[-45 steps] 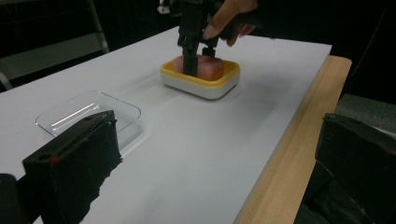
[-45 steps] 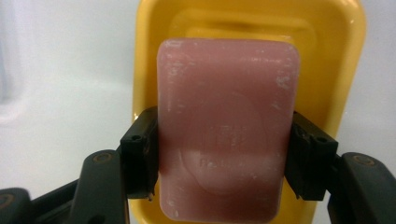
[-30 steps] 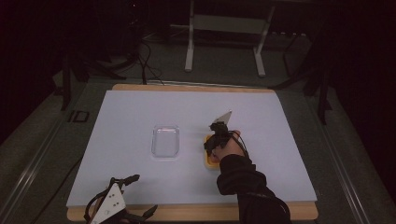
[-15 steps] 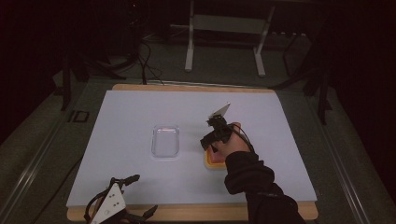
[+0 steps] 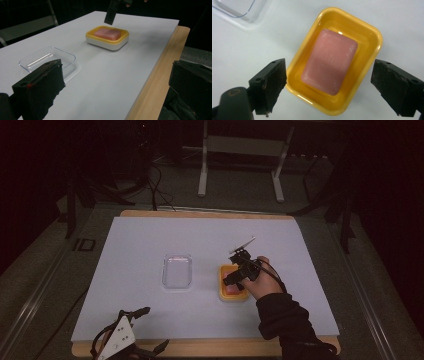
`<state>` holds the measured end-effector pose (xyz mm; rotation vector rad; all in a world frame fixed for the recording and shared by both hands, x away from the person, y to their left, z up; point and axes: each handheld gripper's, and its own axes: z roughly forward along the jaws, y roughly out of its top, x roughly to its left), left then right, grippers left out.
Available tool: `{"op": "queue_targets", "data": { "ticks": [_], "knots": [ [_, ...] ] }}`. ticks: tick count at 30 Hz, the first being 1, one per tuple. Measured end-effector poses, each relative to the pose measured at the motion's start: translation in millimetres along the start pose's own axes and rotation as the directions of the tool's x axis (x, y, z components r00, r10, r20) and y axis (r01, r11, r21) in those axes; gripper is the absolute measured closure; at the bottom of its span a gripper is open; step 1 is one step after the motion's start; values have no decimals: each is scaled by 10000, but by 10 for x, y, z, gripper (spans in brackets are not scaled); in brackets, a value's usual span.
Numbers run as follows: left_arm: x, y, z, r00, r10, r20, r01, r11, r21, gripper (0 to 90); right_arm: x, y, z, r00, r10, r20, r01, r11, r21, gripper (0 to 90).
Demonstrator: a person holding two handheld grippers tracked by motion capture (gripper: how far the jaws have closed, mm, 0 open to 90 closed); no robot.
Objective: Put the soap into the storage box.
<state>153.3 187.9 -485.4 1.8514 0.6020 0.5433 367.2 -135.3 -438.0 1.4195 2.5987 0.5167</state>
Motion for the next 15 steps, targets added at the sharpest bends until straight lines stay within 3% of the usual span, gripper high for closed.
{"op": "queue_targets", "data": {
  "ticks": [7, 8, 15],
  "knots": [
    [5, -5, 8, 10000, -32, 3, 32, 10000, 32, 2, -111, -220, -88, 9995, -304, -79, 297, 9967, -753, 130],
    [4, -4, 7, 10000, -23, -11, 23, 10000, 57, 2, -160, -329, -142, 9987, -492, -155, 470, 9919, -1177, 132],
    [0, -9, 5, 10000, -29, -45, 30, 10000, 73, 3, -263, -591, -230, 9952, -924, -305, 834, 9713, -2230, 132]
  ]
}}
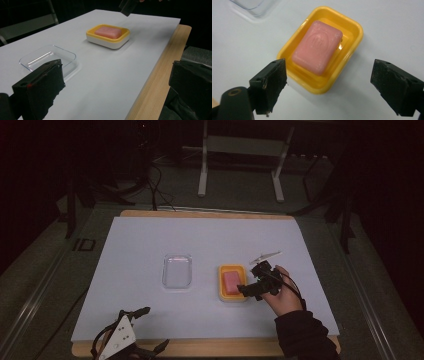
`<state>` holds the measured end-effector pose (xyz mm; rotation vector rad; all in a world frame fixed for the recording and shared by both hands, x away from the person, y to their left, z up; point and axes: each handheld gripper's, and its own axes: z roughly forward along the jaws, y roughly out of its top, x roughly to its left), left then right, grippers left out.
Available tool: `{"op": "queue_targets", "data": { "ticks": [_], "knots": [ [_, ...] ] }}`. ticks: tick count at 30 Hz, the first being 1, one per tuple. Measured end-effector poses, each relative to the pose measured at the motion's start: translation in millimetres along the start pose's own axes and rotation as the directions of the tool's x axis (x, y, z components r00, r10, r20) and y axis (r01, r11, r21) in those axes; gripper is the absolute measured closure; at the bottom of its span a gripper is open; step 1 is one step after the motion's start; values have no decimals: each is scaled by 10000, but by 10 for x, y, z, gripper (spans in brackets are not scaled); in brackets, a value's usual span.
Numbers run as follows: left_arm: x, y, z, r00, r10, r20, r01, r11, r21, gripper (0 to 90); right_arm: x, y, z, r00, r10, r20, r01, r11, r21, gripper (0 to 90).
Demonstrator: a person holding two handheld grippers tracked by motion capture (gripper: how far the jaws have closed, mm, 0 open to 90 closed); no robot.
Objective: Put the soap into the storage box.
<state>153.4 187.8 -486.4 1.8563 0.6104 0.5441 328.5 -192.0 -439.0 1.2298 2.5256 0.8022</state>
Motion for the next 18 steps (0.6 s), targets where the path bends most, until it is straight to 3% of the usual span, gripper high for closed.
{"op": "queue_targets", "data": {
  "ticks": [6, 11, 18],
  "knots": [
    [-2, -1, 1, 10000, -35, 0, 35, 10000, -4, 3, -50, -214, -90, 9998, -223, 7, 223, 9976, -656, 137],
    [-1, -2, 3, 10000, -18, -2, 18, 10000, 11, 3, -74, -390, -134, 9969, -781, 79, 785, 9912, -1066, 136],
    [-2, -3, 5, 10000, -22, -18, 22, 10000, 19, 2, -172, -657, -157, 9966, -818, -91, 790, 9819, -1723, 136]
  ]
}}
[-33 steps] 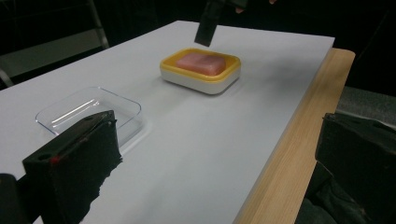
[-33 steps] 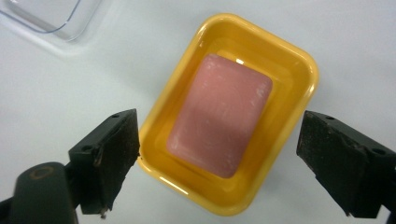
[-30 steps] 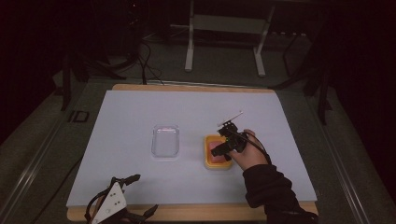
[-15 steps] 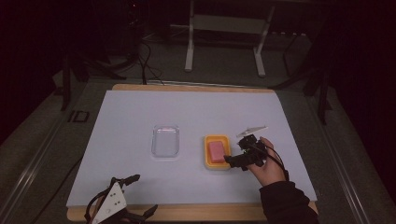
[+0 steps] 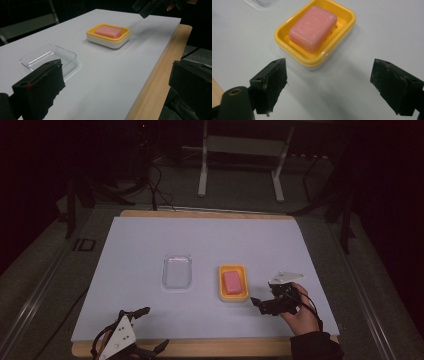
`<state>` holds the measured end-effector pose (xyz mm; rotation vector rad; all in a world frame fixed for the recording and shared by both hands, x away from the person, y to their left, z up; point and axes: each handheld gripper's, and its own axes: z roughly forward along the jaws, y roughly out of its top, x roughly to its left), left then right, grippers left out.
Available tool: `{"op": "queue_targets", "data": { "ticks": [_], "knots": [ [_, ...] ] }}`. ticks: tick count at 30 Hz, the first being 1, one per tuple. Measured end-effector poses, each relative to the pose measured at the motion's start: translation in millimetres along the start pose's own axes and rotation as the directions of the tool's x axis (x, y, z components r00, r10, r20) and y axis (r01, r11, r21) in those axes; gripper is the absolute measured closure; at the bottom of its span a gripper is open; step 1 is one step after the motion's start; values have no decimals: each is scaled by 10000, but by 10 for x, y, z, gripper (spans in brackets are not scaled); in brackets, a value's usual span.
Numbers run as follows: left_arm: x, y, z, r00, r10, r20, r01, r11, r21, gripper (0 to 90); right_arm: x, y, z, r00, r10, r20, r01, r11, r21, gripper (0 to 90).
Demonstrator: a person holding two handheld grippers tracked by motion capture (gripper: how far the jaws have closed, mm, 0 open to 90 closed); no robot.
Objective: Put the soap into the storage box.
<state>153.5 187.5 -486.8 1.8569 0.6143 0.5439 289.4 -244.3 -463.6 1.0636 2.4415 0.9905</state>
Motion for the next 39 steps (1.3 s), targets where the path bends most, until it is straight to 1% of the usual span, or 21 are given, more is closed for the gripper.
{"op": "queue_targets", "data": {
  "ticks": [3, 4, 5, 6, 8, 9, 11, 12, 13, 14, 16, 17, 18, 20, 23, 24, 26, 29, 37, 39],
  "knots": [
    [1, 0, 3, 10000, 0, 2, 0, 10000, 13, 3, -32, -78, -64, 10000, 37, 91, -34, 9993, -361, 136],
    [1, 0, 3, 10000, 0, 2, 0, 10000, 13, 3, -32, -78, -64, 10000, 37, 91, -34, 9993, -361, 136],
    [-1, 1, 3, 10000, 14, 17, -14, 10000, 20, 2, -50, -132, -125, 9998, 189, 105, -180, 9968, -774, 136],
    [-1, 1, 3, 10000, 14, 17, -14, 10000, 20, 3, -55, -153, -146, 9996, 192, 226, -173, 9965, -818, 137],
    [-2, 0, 4, 10000, 15, 18, -15, 10000, 23, 3, -55, -153, -146, 9996, 192, 226, -173, 9965, -818, 137],
    [0, 1, 1, 10000, 15, 20, -15, 10000, 10, 2, -73, -213, -199, 9993, 187, 329, -156, 9955, -935, 137],
    [-1, 1, 1, 10000, 16, 19, -16, 10000, 1, 2, -78, -231, -209, 9993, 184, 334, -153, 9959, -897, 137],
    [0, 0, 0, 10000, 10, 12, -10, 10000, 3, 2, -86, -277, -226, 9990, 137, 430, -95, 9954, -958, 136],
    [1, 1, 0, 10000, 7, 15, -7, 10000, 1, 2, -86, -277, -226, 9990, 137, 430, -95, 9954, -958, 136],
    [1, 1, 0, 10000, 4, 22, -4, 10000, -6, 2, -102, -326, -241, 9989, 65, 473, -21, 9957, -921, 136],
    [-1, 1, 1, 10000, 20, 36, -20, 10000, 1, 2, -113, -369, -257, 9986, 5, 520, 43, 9958, -919, 135],
    [-1, 1, 1, 10000, 20, 36, -20, 10000, 1, 2, -113, -369, -257, 9986, 5, 520, 43, 9958, -919, 135],
    [-2, 1, 0, 10000, 24, 36, -24, 10000, 2, 2, -131, -417, -281, 9982, -53, 597, 107, 9957, -921, 135],
    [-2, 2, -1, 10000, 20, 37, -20, 10000, 2, 2, -131, -417, -281, 9982, -53, 597, 107, 9957, -921, 135],
    [1, 1, 4, 10000, 48, 33, -49, 10000, 50, 3, -146, -493, -334, 9980, -75, 626, 137, 9950, -986, 135],
    [-1, 1, 6, 10000, 24, 38, -24, 10000, 29, 3, -145, -503, -340, 9978, -107, 647, 171, 9950, -986, 136],
    [1, 1, 5, 10000, 41, 52, -41, 10000, 45, 2, -133, -528, -352, 9962, -285, 829, 361, 9952, -906, 136],
    [0, 2, 5, 10000, 28, 83, -29, 10000, 22, 2, -126, -547, -347, 9942, -361, 1016, 454, 9948, -912, 137],
    [-1, 5, 1, 9999, 17, 124, -17, 10000, 15, 3, -130, -554, -260, 9931, -577, 1023, 659, 9948, -780, 137],
    [-2, 5, 1, 9999, 17, 135, -17, 10000, 16, 2, -132, -555, -245, 9940, -570, 936, 639, 9953, -730, 137]
  ]
}}
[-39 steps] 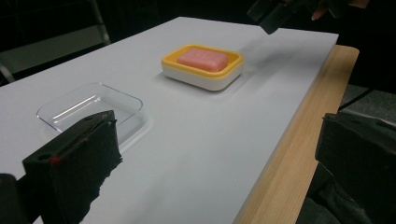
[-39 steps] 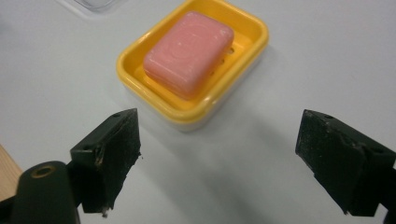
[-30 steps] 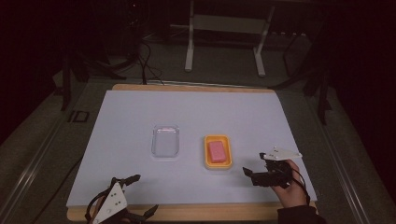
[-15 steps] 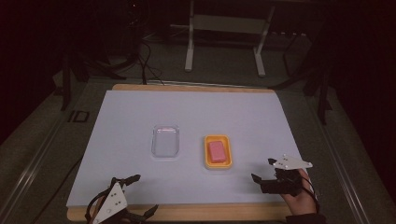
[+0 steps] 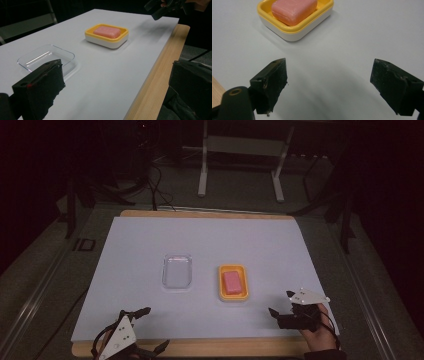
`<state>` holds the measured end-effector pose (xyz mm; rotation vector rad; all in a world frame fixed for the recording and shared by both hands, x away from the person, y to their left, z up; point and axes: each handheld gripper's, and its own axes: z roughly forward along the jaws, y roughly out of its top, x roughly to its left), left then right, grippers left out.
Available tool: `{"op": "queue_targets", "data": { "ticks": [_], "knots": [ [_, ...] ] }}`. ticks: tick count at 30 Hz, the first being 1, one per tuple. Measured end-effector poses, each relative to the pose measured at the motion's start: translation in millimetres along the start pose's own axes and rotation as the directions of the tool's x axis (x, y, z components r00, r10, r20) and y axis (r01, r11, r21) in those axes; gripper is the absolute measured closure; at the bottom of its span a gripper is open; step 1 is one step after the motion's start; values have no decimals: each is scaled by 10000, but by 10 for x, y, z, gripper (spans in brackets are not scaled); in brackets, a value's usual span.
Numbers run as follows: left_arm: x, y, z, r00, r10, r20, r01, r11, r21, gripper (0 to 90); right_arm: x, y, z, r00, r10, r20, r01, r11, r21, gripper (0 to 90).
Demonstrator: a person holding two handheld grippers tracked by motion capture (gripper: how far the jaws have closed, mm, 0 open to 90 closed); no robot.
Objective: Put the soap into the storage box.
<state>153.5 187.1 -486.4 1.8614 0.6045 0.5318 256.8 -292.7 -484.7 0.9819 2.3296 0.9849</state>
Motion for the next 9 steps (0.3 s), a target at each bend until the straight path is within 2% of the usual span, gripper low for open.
{"op": "queue_targets", "data": {
  "ticks": [9],
  "knots": [
    [1, 0, 0, 10000, 13, -19, -13, 10000, 8, 3, -14, -19, 28, 9999, 90, -58, -89, 9997, 209, 137]
  ]
}}
